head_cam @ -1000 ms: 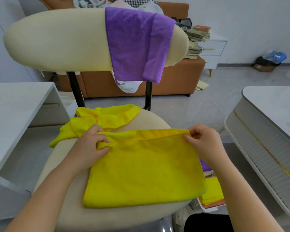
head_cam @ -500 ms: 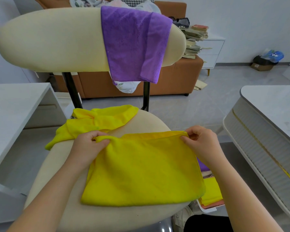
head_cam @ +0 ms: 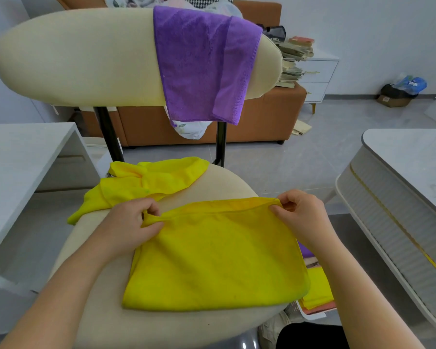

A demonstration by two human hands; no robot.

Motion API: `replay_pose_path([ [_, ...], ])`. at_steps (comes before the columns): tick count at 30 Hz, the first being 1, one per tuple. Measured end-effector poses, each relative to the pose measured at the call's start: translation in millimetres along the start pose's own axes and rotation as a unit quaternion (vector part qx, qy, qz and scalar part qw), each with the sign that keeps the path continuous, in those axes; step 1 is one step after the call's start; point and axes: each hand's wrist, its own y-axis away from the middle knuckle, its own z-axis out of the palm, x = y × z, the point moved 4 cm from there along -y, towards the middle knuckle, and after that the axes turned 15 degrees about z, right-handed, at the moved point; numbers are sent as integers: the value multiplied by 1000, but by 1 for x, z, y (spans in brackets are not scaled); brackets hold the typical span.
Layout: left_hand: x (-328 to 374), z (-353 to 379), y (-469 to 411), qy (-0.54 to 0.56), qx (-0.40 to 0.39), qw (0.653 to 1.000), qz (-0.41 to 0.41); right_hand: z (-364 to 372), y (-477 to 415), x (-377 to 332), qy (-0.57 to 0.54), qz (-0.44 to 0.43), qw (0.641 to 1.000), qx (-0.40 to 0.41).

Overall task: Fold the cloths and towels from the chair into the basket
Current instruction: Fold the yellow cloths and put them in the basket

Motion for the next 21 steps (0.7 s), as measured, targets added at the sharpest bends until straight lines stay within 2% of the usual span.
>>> replay_pose_path([
  [4, 2, 11, 8, -12, -78, 997, 15, 1, 0, 0, 2, -4, 1000, 1],
  [8, -1, 18, 6, -40, -69, 997, 17, 1, 0, -1, 3, -5, 1000, 3],
  [12, -10, 20, 1, -83, -3, 996, -37, 2, 1, 0, 3, -4, 1000, -2],
  [16, -17, 18, -5, -60, 92, 988, -105, 2, 1, 0, 6, -3, 1000, -4],
  [21, -16, 26, -11, 14, 109, 985, -133, 5, 2, -2, -1, -4, 1000, -14],
])
